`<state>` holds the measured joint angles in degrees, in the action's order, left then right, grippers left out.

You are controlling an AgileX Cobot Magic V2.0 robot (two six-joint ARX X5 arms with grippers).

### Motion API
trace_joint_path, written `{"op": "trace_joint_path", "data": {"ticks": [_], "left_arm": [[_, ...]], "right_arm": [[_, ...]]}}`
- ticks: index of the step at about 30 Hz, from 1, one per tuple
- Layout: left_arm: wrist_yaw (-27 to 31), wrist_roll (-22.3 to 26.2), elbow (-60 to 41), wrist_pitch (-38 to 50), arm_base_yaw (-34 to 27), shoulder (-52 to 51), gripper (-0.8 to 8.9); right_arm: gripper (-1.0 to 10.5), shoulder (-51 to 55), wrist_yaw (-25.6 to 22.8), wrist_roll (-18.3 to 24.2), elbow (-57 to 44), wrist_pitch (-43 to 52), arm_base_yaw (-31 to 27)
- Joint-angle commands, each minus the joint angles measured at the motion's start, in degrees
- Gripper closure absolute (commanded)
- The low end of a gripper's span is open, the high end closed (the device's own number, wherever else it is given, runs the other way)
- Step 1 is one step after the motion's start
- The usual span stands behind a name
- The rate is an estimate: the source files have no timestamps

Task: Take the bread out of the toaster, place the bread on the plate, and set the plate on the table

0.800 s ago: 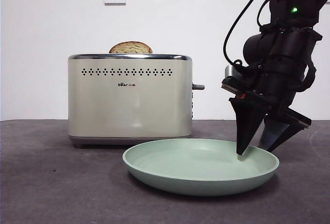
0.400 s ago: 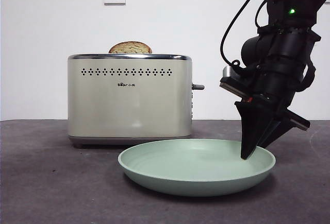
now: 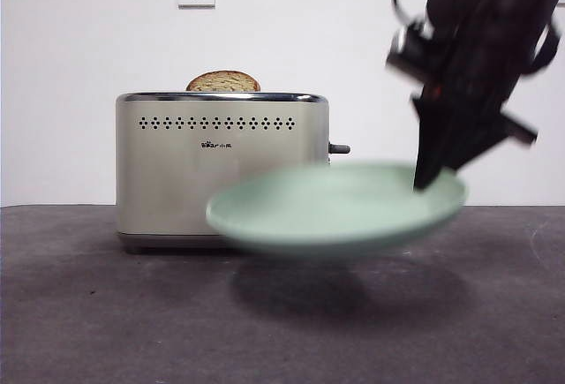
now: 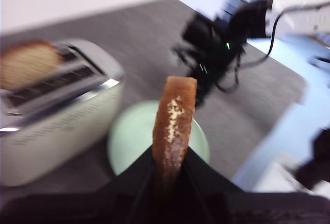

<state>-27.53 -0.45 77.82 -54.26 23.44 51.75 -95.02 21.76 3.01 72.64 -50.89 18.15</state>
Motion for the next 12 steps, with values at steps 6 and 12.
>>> {"op": "trace_joint_path", "data": {"ticks": [6,12], "left_arm": [[-20.8,1.9,-0.2,6.0,0.3,13.1,8.22],[-24.3,-1.3,-0.2,11.7,1.4,21.3,8.22]], "right_arm": [[9.6,11.2,0.4,-0.6,-0.2,-4.9,0.0],[9.6,17.6,0.6,-0.6,-0.2,-8.5,0.1]]}}
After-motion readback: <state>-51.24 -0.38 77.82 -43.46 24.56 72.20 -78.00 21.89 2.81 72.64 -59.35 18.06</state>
